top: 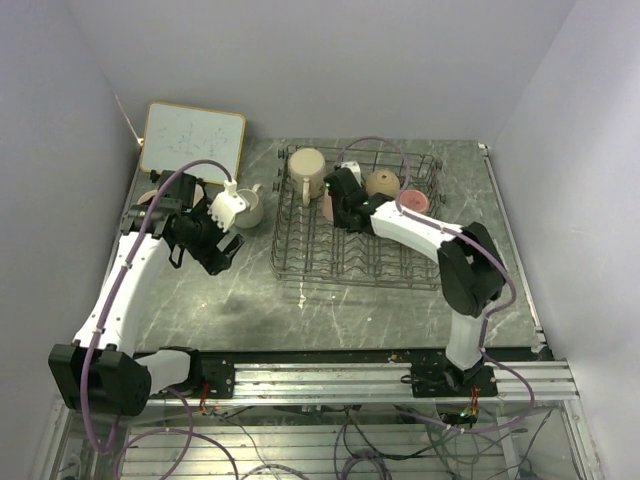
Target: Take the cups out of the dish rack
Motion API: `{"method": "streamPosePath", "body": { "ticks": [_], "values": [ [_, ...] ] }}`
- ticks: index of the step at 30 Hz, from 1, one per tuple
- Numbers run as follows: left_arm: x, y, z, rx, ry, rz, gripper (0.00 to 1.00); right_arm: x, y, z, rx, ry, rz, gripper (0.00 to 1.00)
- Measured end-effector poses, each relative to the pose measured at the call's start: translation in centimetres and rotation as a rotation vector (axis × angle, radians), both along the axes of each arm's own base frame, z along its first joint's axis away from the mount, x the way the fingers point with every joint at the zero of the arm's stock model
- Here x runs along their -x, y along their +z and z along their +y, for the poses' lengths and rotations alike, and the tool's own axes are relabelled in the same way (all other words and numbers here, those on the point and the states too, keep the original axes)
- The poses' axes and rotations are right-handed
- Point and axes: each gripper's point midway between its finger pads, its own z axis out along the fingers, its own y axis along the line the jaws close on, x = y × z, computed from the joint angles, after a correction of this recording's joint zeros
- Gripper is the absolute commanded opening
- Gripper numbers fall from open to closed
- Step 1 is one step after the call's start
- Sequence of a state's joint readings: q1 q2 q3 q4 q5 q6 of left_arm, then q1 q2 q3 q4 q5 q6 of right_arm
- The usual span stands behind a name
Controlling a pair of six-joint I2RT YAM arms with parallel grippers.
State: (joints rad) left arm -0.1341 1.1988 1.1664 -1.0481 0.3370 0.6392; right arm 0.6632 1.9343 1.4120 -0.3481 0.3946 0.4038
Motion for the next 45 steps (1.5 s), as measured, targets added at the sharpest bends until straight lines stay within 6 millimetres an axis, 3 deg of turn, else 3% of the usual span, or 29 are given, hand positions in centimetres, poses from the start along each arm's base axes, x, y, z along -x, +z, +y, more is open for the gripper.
{"method": "streamPosePath", "body": {
  "ticks": [7, 10, 17, 22, 29, 36, 45],
  "values": [
    [0.8, 1.4, -0.3, 0.021, -0.050, -0.104, 0.99, 2.8, 7.4, 1.7, -0.209, 0.088, -0.027, 0.00],
    [0.9, 2.3, -0.8, 0.044, -0.099, -0.196, 0.99, 4.8, 9.5, 3.0, -0.331, 0.150, 0.001, 0.00],
    [0.8, 4.9, -1.9, 0.063, -0.235, -0.438, 0.99, 11.4, 10.9, 6.4, -0.648, 0.278, 0.206, 0.00],
    [0.1, 7.3, -2.7, 0.064, -0.311, -0.606, 0.99, 14.6, 12.9, 8.9, -0.903, 0.330, 0.337, 0.00],
    [-0.9, 9.7, -4.3, 0.129, -0.375, -0.749, 0.99, 16.5, 17.5, 11.5, -1.206, 0.399, 0.440, 0.00],
    [-1.7, 11.6, -5.1, 0.158, -0.401, -0.833, 0.95, 18.0, 21.3, 13.0, -1.358, 0.481, 0.478, 0.00],
    [-1.7, 14.0, -6.0, 0.260, -0.362, -0.829, 0.87, 20.9, 21.5, 15.4, -1.392, 0.539, 0.586, 0.00]
  ]
}}
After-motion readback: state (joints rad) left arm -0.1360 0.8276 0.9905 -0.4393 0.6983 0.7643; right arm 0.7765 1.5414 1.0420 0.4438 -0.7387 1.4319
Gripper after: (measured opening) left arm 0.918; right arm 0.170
